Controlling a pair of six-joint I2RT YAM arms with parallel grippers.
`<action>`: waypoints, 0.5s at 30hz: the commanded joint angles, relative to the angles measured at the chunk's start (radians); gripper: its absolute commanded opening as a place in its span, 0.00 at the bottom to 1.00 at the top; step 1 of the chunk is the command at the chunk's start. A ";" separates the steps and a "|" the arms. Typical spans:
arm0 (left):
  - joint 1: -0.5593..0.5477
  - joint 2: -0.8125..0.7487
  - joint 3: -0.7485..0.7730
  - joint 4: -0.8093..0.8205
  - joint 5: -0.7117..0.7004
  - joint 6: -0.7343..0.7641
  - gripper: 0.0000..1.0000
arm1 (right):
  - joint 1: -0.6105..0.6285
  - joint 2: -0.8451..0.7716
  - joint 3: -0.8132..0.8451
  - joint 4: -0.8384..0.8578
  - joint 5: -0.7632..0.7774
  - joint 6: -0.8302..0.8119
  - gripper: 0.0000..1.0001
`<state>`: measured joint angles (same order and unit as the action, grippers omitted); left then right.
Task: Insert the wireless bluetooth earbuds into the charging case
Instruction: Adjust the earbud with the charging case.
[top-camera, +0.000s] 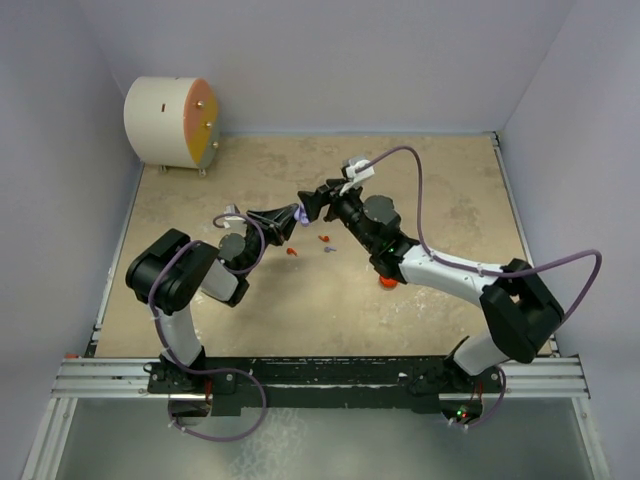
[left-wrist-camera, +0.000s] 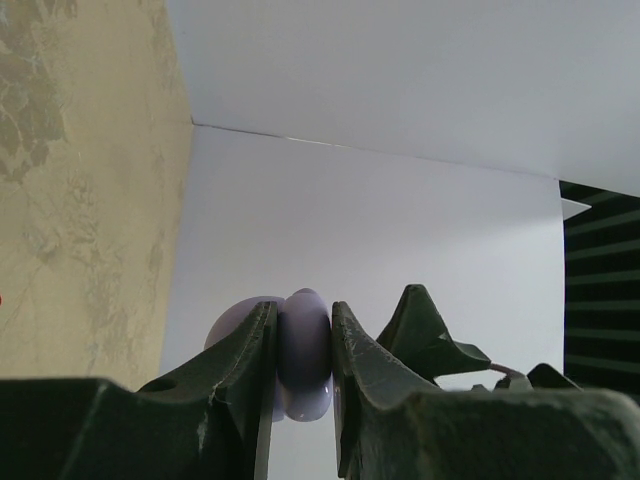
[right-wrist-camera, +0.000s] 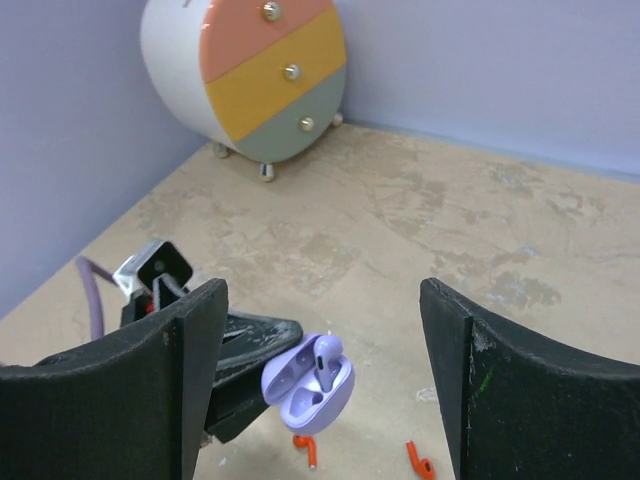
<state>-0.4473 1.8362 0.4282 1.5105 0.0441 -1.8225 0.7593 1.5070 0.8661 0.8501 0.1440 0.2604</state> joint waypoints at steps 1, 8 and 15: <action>-0.002 -0.009 0.017 0.155 0.000 -0.006 0.00 | 0.003 0.029 0.120 -0.162 0.102 0.027 0.79; -0.003 -0.018 0.021 0.155 0.014 -0.002 0.00 | -0.001 0.100 0.202 -0.287 0.161 0.038 0.80; -0.004 -0.027 0.027 0.134 0.028 0.022 0.00 | -0.013 0.157 0.314 -0.447 0.159 0.053 0.80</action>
<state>-0.4473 1.8362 0.4286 1.5105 0.0540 -1.8206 0.7528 1.6657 1.1015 0.4850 0.2764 0.2958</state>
